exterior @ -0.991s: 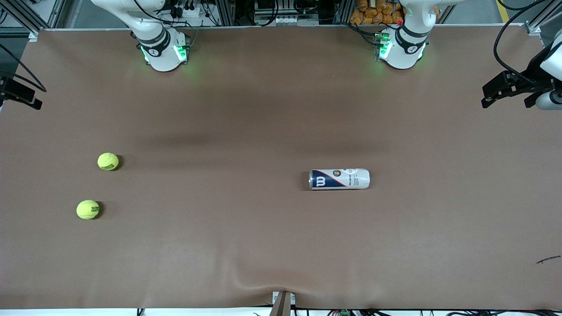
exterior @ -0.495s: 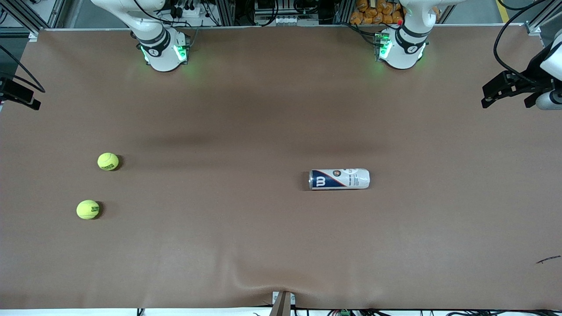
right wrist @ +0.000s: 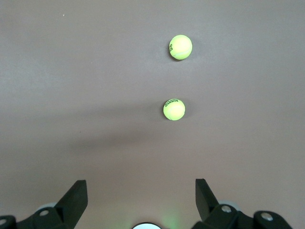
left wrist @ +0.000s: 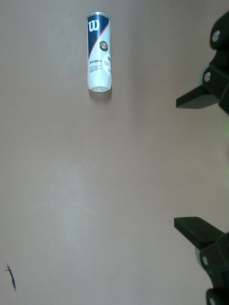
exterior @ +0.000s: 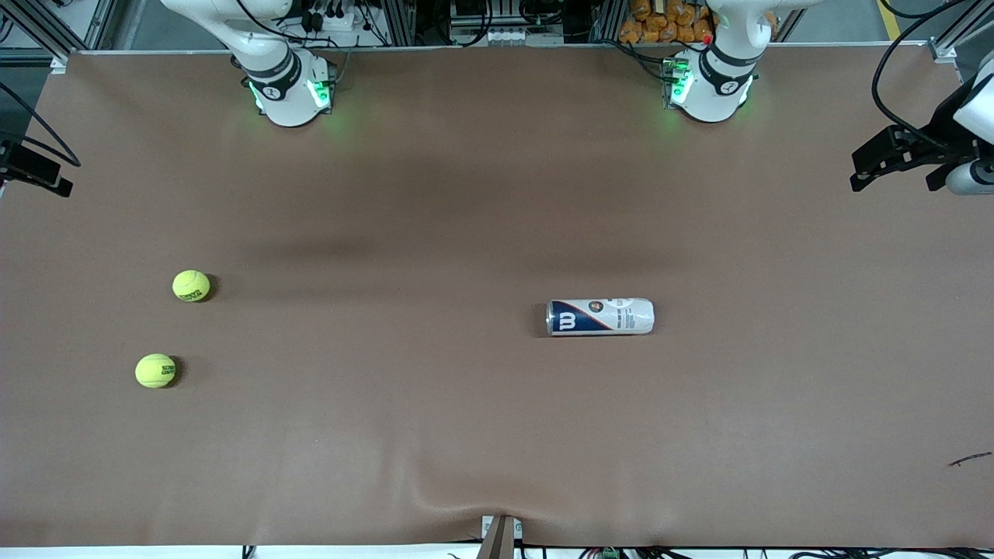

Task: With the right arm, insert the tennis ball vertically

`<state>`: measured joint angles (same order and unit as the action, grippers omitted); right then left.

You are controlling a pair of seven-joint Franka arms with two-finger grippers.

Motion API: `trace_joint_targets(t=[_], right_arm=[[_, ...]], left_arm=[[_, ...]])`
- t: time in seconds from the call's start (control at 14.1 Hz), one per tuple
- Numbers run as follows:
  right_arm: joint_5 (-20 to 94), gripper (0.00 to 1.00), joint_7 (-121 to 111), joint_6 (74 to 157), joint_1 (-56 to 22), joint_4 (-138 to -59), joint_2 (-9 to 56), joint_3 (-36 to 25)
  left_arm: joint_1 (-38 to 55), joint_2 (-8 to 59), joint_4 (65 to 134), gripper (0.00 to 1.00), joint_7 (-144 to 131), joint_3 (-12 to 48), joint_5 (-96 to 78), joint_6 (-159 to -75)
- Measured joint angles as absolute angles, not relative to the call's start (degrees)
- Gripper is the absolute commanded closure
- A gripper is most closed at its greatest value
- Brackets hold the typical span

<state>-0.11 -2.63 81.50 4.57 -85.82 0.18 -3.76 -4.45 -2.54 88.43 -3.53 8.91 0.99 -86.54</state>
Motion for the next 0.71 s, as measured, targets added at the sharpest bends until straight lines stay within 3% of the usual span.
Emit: trace_joint_targets(t=[0.71], right_arm=[[-0.2,0.0,-2.6,81.5,4.6,-85.5,0.2,-3.8]], left_arm=[[-3.3,6.6,88.1,0.0,-3.5,15.4,1.2,-91.6]])
